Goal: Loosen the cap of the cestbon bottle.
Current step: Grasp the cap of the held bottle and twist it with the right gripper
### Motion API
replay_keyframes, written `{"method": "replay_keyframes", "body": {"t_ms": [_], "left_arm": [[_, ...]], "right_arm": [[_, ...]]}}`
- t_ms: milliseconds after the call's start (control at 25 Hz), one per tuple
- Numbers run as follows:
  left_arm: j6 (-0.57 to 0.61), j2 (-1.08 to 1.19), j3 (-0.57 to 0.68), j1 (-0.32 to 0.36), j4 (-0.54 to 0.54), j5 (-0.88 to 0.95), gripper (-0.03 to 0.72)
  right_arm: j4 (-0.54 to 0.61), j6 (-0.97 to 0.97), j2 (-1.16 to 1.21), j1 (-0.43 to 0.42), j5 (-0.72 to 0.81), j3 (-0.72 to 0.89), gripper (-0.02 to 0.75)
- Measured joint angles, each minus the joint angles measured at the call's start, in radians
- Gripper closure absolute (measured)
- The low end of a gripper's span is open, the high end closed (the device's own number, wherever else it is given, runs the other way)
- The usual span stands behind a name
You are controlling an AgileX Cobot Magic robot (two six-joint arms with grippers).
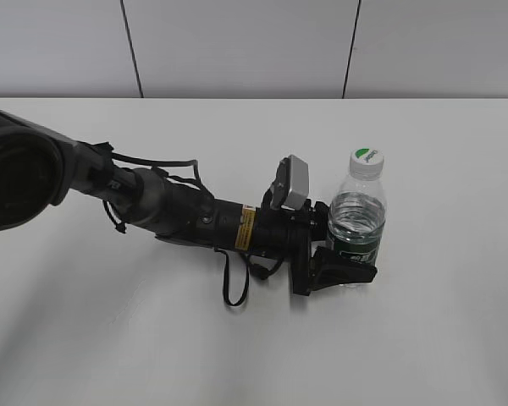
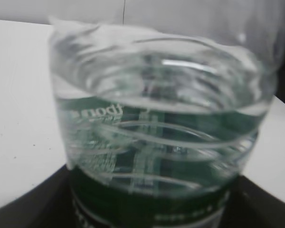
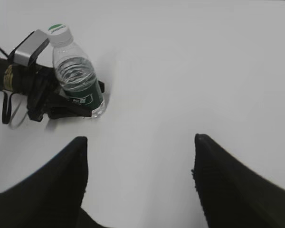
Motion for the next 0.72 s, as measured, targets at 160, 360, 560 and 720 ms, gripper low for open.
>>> {"method": "replay_keyframes", "body": {"t_ms": [160, 360, 560, 720], "left_arm": [[0.000, 0.000, 0.000, 0.000, 0.000, 0.000, 0.152], [0.000, 0.000, 0.000, 0.000, 0.000, -0.001, 0.152], [0.000, 0.000, 0.000, 0.000, 0.000, -0.002, 0.152], [0.000, 0.000, 0.000, 0.000, 0.000, -0.003, 0.152]], "right_arm": [[0.109, -0.111, 0.094, 0.023, -0.019, -0.007, 0.211], [0.245, -0.179, 0.241, 0.033, -0.026, -0.008, 0.211], [0.377, -0.277, 0.405, 0.034, -0.040, -0.010, 0.211], [0.448, -0.383, 0.533, 0.064, -0.037, -0.044, 0.211]]}}
